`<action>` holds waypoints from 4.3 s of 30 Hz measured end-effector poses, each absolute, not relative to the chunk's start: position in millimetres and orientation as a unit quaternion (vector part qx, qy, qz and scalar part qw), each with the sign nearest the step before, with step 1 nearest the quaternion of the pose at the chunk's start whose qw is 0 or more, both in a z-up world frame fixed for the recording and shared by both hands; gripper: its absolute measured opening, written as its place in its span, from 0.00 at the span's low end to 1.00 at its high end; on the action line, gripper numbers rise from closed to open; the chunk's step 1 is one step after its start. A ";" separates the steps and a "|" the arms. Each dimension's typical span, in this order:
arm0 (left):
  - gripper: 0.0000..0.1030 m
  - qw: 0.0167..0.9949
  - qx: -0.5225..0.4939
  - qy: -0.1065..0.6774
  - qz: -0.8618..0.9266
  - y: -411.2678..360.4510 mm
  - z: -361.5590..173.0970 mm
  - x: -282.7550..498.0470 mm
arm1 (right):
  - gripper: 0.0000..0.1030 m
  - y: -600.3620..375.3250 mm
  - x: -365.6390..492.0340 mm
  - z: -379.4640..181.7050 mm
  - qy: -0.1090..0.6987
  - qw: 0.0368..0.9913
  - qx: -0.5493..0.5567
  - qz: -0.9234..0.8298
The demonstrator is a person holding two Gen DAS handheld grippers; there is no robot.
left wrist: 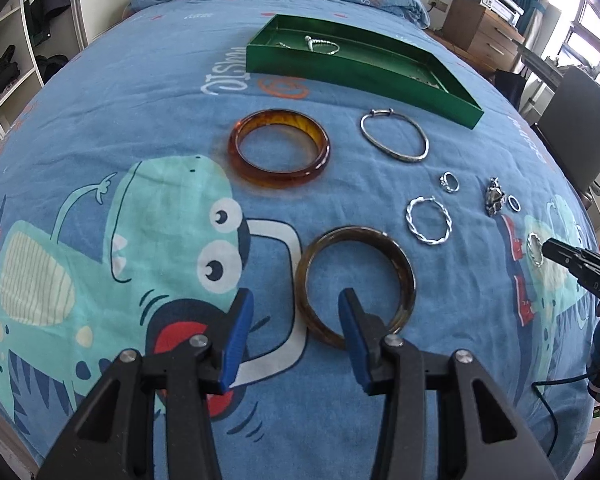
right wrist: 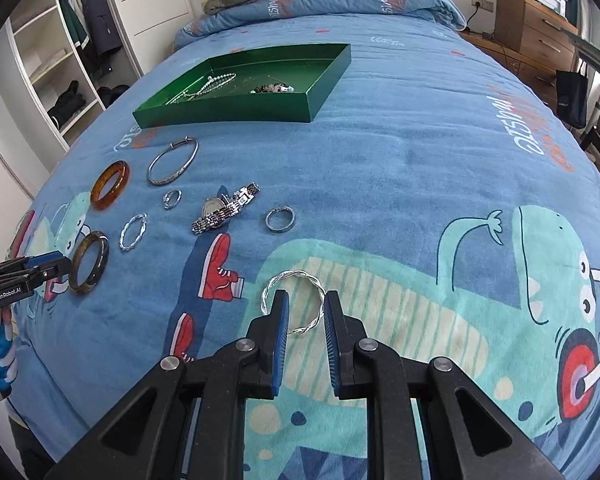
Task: Organize jewelry
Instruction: 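Grasp the dark brown bangle with the left gripper while the right grasps a twisted silver hoop, then carry the brown bangle and twisted hoop with both grippers to the green tray, then open both grippers to release the bangle and hoop into the tray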
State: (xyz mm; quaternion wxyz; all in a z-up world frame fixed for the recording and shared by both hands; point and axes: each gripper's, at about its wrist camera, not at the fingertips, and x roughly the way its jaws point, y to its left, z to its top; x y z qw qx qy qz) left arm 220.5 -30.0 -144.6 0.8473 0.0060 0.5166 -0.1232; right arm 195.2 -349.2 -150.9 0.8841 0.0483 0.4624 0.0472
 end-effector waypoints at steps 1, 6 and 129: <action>0.41 0.846 0.010 0.518 -0.124 -33.2 -146.9 222.1 | 0.17 -349.2 197.4 -153.2 0.467 0.882 0.044 0.048; 0.40 0.843 0.038 0.524 -0.116 -47.0 -156.7 228.7 | 0.17 -348.4 205.4 -163.4 0.485 0.873 0.024 0.056; 0.18 0.876 0.040 0.463 -0.129 -123.8 -117.5 509.8 | 0.37 -313.3 477.2 -123.3 0.431 0.902 0.001 0.037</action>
